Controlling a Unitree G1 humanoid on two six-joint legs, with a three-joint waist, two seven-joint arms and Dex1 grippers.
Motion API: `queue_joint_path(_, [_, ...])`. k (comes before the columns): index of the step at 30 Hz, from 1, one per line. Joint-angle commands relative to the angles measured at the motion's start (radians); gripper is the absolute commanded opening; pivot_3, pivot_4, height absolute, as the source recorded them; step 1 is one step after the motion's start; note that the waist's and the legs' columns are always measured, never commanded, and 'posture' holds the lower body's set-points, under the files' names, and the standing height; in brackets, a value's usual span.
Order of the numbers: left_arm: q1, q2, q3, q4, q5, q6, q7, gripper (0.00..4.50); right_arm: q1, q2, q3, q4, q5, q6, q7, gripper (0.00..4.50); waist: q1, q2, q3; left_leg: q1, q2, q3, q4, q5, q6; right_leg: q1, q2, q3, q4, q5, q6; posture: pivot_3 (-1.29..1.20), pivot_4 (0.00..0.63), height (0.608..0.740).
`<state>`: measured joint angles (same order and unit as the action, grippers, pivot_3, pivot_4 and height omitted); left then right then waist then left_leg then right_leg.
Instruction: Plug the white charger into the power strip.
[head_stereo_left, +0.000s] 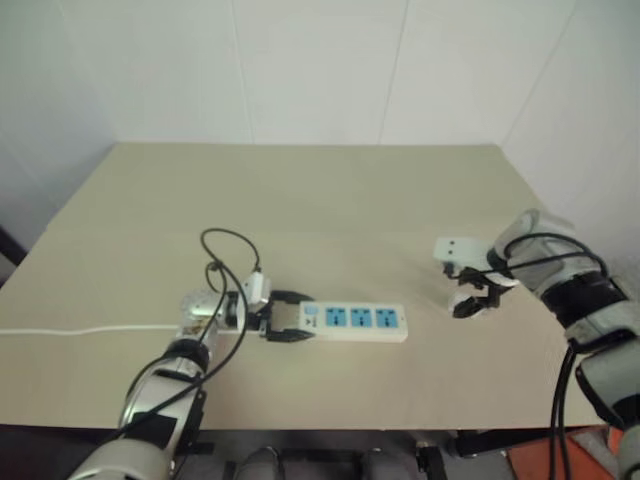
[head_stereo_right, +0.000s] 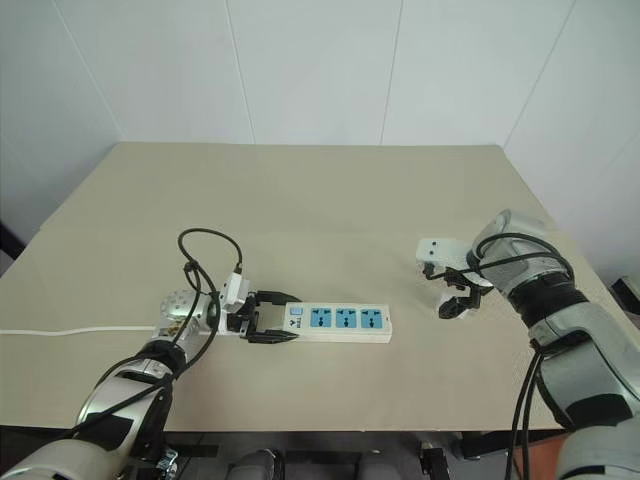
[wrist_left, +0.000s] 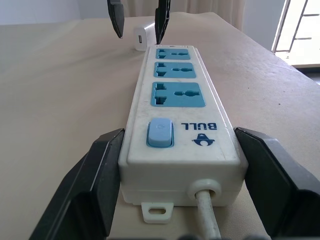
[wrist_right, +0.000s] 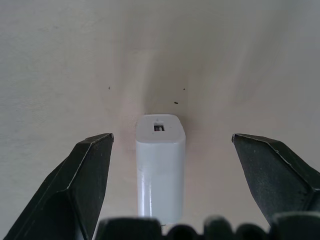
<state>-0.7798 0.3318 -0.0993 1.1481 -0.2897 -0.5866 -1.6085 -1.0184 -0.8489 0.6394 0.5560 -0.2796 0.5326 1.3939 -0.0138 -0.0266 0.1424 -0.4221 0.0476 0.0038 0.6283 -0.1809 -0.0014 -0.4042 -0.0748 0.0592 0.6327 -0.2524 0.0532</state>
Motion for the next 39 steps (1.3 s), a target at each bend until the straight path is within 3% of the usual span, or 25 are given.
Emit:
queue_joint_path(1, [0.004, 0.002, -0.005, 0.009, 0.027, -0.021, -0.006, 3.22, -0.039, 0.002, -0.042, 0.026, -0.020, 0.008, 0.011, 4.12, 0.000, 0.000, 0.000, 0.000, 0.000, 0.000, 0.000, 0.000, 0.000, 0.000, 0.000, 0.000, 0.000, 0.000, 0.000, 0.00, 0.150, 0.740])
queue_joint_path(3, [0.004, 0.000, -0.004, 0.013, 0.030, -0.023, -0.006, 3.22, -0.034, 0.002, -0.046, 0.035, -0.025, 0.000, 0.015, 3.65, 0.000, 0.001, 0.000, 0.000, 0.000, 0.000, 0.000, 0.000, 0.000, 0.000, 0.000, 0.000, 0.000, 0.000, 0.000, 0.00, 0.150, 0.740])
queue_joint_path(9, [0.005, 0.002, 0.005, 0.034, 0.066, -0.046, -0.006, 3.22, -0.025, 0.014, -0.063, 0.044, -0.034, 0.007, 0.017, 1.57, 0.000, 0.002, -0.001, 0.000, 0.000, 0.000, 0.000, 0.000, 0.000, 0.000, 0.000, 0.000, 0.001, 0.000, 0.000, 0.00, 0.150, 0.740])
queue_joint_path(11, [0.006, 0.002, 0.007, 0.035, 0.068, -0.045, -0.006, 3.22, -0.027, 0.018, -0.065, 0.048, -0.038, 0.007, 0.017, 1.12, -0.001, 0.003, -0.002, 0.001, 0.000, 0.000, 0.000, 0.000, 0.000, 0.001, 0.000, 0.000, 0.001, 0.000, 0.000, 0.00, 0.150, 0.740])
queue_joint_path(19, [0.004, 0.003, 0.013, 0.033, 0.067, -0.044, -0.006, 3.22, -0.015, 0.000, -0.092, -0.034, -0.039, 0.005, 0.046, 1.12, -0.001, 0.005, -0.003, 0.001, 0.000, 0.000, 0.000, 0.000, 0.000, 0.001, 0.000, 0.000, 0.001, 0.000, 0.000, 0.00, 0.150, 0.740])
queue_joint_path(25, [0.008, 0.013, -0.007, -0.002, 0.033, -0.017, -0.006, 3.22, -0.012, 0.052, -0.377, -0.285, 0.169, 0.094, -0.045, 1.12, -0.001, 0.006, -0.003, 0.001, 0.000, 0.000, 0.000, 0.000, 0.000, 0.001, 0.001, 0.001, 0.002, 0.000, 0.000, 0.00, 0.150, 0.740])
queue_joint_path(28, [0.012, 0.020, -0.017, -0.008, 0.027, -0.013, -0.006, 3.22, 0.068, 0.149, -0.598, -0.384, 0.359, 0.084, -0.123, 1.12, 0.001, 0.005, -0.004, 0.001, 0.000, -0.001, 0.000, 0.000, 0.000, 0.001, 0.001, 0.000, 0.001, 0.000, 0.000, 0.00, 0.150, 0.740])
queue_joint_path(31, [0.012, 0.028, -0.024, -0.011, 0.024, -0.008, -0.006, 3.22, 0.242, 0.272, -0.760, -0.499, 0.515, -0.030, -0.193, 1.12, 0.007, 0.003, -0.005, 0.002, 0.001, -0.003, 0.000, 0.000, 0.000, 0.004, 0.001, -0.002, -0.001, 0.000, 0.000, 0.00, 0.150, 0.740])
queue_joint_path(35, [0.004, 0.037, -0.028, -0.012, 0.022, -0.002, -0.006, 3.22, 0.416, 0.459, -0.846, -0.559, 0.651, -0.071, -0.314, 1.12, 0.005, 0.003, -0.005, 0.003, 0.000, -0.004, 0.001, 0.000, 0.000, 0.008, 0.001, -0.003, -0.001, 0.000, 0.000, 0.00, 0.150, 0.740])
queue_joint_path(39, [-0.005, 0.039, -0.026, -0.012, 0.023, 0.004, -0.006, 3.22, 0.489, 0.547, -0.856, -0.524, 0.740, -0.125, -0.309, 1.12, -0.002, 0.004, -0.005, 0.008, 0.000, -0.003, 0.000, 0.000, 0.000, 0.011, 0.001, -0.002, 0.000, 0.000, 0.000, 0.00, 0.150, 0.740])
